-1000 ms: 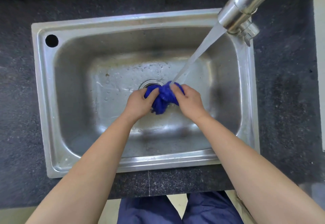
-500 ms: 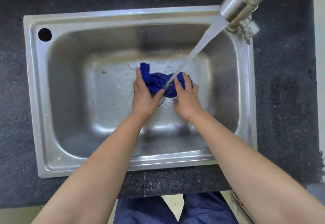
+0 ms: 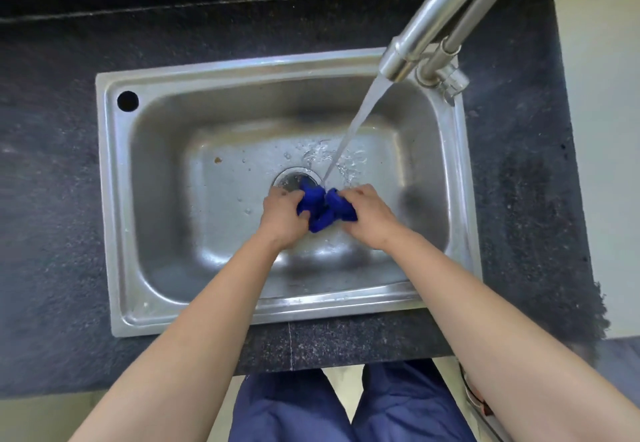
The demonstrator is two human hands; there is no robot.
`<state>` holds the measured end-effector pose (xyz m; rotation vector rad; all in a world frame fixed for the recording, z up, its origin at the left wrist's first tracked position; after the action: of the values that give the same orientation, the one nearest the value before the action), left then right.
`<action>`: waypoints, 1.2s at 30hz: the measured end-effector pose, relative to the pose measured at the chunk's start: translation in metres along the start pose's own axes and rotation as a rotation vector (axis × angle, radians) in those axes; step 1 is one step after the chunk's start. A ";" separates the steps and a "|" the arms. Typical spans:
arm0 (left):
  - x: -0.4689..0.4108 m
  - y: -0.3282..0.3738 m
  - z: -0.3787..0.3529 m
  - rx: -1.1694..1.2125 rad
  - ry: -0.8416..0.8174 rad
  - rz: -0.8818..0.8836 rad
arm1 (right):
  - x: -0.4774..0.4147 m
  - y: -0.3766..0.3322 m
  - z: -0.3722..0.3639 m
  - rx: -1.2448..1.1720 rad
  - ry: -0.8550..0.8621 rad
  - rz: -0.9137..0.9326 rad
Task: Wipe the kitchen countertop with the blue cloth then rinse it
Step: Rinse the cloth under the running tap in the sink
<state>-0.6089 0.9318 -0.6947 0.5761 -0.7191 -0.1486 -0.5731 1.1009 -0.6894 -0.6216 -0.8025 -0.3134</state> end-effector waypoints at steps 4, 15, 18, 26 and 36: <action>0.031 0.003 0.013 -0.107 -0.180 0.050 | 0.041 -0.003 0.020 0.024 -0.093 0.011; 0.057 0.041 0.033 -0.249 -0.062 -0.037 | 0.092 -0.001 0.151 -0.237 0.713 -0.010; 0.066 0.042 0.025 -0.232 -0.075 -0.022 | 0.069 0.004 0.168 -0.271 0.558 -0.059; 0.076 0.039 0.028 -0.139 0.004 0.032 | 0.053 0.004 0.199 -0.175 0.742 -0.125; 0.063 0.040 0.011 -0.018 -0.047 0.046 | 0.043 0.015 0.200 0.127 0.630 0.023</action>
<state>-0.5710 0.9399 -0.6298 0.5401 -0.7754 -0.1256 -0.6522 1.2363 -0.5569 -0.3764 -0.2074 -0.4054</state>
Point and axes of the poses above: each hand's wrist, its own x-axis away from the middle knuckle, its own z-axis out of the back of the hand, y = z × x, the point moved 4 cm from there along -x, towards the middle knuckle, and after that the axes turned 8 degrees about -z, right-handed, at the moved point
